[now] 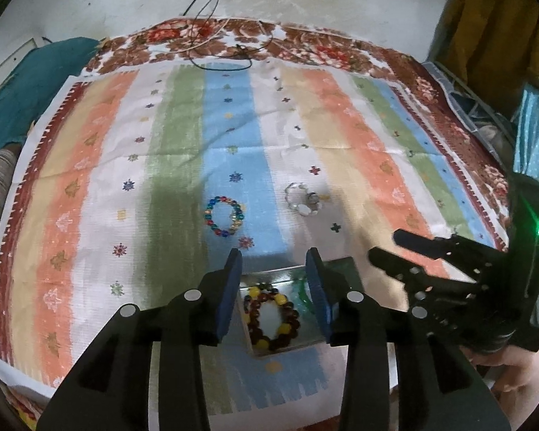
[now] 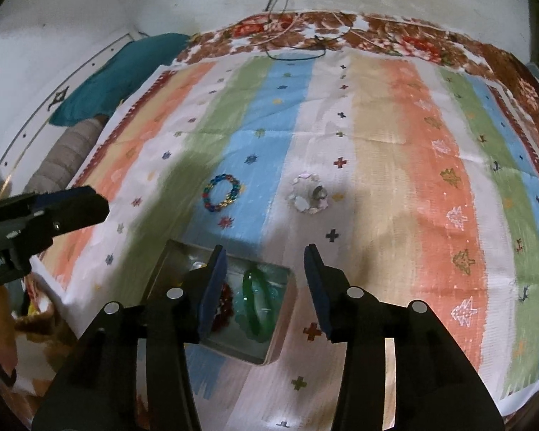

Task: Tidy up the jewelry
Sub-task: 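Raise both open tools away from the tin, then move the right tool over the white stone bracelet while the left moves over the multicolour bead bracelet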

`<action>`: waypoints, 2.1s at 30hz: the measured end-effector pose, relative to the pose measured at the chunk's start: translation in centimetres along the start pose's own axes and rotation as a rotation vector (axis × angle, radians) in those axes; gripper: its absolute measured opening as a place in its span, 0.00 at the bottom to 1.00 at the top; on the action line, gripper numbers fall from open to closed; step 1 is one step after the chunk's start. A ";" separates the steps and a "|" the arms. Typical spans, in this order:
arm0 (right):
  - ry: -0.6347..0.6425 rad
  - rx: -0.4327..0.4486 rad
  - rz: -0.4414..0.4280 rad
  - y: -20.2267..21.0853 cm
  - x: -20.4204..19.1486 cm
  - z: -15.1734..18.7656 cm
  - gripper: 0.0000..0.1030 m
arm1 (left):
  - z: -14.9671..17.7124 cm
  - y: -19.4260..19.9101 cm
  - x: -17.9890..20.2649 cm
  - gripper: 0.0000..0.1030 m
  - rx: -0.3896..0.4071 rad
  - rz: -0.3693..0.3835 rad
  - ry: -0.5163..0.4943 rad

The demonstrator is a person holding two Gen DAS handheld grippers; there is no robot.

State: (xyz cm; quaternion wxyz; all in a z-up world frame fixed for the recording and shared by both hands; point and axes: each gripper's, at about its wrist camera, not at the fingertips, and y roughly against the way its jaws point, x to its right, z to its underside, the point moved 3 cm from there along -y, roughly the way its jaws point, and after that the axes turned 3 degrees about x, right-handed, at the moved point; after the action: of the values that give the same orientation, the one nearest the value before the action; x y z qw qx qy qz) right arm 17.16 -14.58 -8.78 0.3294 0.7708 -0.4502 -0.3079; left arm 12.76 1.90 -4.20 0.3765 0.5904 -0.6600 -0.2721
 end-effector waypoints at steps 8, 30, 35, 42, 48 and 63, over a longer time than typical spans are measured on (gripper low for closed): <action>-0.029 0.006 0.013 -1.4 1.2 -1.9 0.57 | -1.6 -1.7 -1.9 0.46 -0.007 -0.064 0.039; -0.011 -0.059 0.091 -6.4 3.0 -4.6 0.62 | -3.9 -7.6 -3.8 0.50 -0.102 -0.124 0.034; -0.016 -0.072 0.097 -7.4 3.3 -5.0 0.62 | -4.3 -8.8 -3.9 0.50 -0.118 -0.130 0.036; -0.027 -0.091 0.099 -8.8 3.6 -5.3 0.62 | -4.6 -10.8 -4.5 0.50 -0.151 -0.151 0.039; -0.034 -0.105 0.106 -9.8 4.0 -5.6 0.62 | -4.8 -11.9 -4.9 0.50 -0.166 -0.162 0.041; -0.038 -0.136 0.126 -12.2 5.1 -6.3 0.62 | -5.1 -14.3 -5.4 0.50 -0.195 -0.184 0.028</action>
State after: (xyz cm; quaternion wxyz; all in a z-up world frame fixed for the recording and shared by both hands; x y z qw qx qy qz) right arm 30.09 -13.05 -15.53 0.3910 0.7109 -0.4821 -0.3308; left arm 25.25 5.43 -13.74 0.4147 0.6127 -0.5682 -0.3602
